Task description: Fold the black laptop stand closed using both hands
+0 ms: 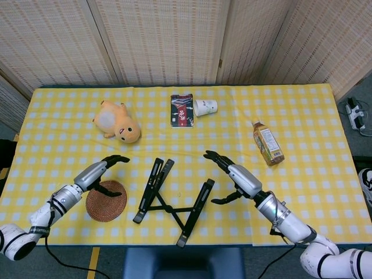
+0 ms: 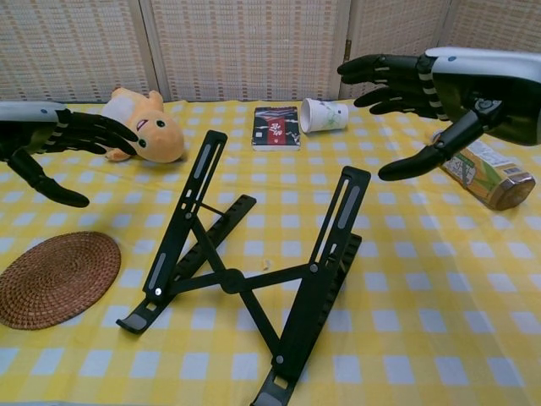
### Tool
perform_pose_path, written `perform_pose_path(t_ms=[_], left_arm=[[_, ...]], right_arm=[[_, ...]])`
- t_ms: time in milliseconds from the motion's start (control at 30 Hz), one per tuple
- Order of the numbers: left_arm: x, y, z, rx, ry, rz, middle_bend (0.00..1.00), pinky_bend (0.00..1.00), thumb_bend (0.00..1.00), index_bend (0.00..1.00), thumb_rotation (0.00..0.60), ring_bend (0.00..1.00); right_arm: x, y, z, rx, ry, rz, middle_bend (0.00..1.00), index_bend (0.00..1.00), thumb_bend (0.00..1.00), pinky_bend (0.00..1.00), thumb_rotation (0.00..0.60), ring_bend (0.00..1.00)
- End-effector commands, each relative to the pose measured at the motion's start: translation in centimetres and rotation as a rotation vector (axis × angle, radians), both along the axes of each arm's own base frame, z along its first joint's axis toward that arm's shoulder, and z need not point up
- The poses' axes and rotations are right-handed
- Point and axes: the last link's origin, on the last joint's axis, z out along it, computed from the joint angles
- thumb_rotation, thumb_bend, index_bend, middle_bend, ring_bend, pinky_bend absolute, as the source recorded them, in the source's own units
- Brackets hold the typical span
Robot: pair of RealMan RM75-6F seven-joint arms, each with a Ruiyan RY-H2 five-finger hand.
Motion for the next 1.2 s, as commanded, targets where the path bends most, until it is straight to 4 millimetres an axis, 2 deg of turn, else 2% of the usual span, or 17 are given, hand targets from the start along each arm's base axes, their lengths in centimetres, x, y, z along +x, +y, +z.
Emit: perform_pose_path(t_ms=[33, 300, 533, 667, 933, 1200], left_arm=[[1.3, 0.6, -1.8, -0.067, -0.017, -0.011, 0.19, 0.02, 0.17, 0.18, 0.6, 0.04], [3.2, 1.5, -4.2, -0.142, -0.061, -0.014, 0.19, 0.01, 0.17, 0.2, 0.6, 0.05], [4.0, 2.1, -5.1, -0.162, -0.089, -0.006, 0.2, 0.01, 0.17, 0.21, 0.6, 0.05], [4.2, 2.2, -5.4, -0.175, -0.1, 0.01, 0.22, 0.01, 0.17, 0.23, 0.6, 0.07], [4.2, 2.1, -6.1, -0.213, -0.124, 0.025, 0.33, 0.02, 0.17, 0.31, 0.6, 0.13], [3.9, 2.0, -5.6, -0.215, -0.154, 0.03, 0.43, 0.03, 0.17, 0.37, 0.6, 0.2]], right_arm=[[-1.2, 1.0, -0.6, -0.013, 0.015, -0.032, 0.0, 0.0, 0.15, 0.0, 0.6, 0.06], [-2.8, 1.8, -3.5, 0.024, 0.029, -0.135, 0.0, 0.0, 0.15, 0.0, 0.6, 0.0], [-1.6, 1.4, -6.7, 0.082, 0.008, -0.16, 0.0, 0.0, 0.15, 0.0, 0.6, 0.0], [-0.9, 1.2, -7.8, 0.084, -0.011, -0.165, 0.0, 0.0, 0.15, 0.0, 0.6, 0.0], [-0.2, -0.1, -8.7, 0.055, 0.021, -0.146, 0.0, 0.0, 0.15, 0.0, 0.6, 0.02], [0.9, -2.1, -9.3, 0.024, 0.095, -0.091, 0.0, 0.0, 0.15, 0.0, 0.6, 0.01]])
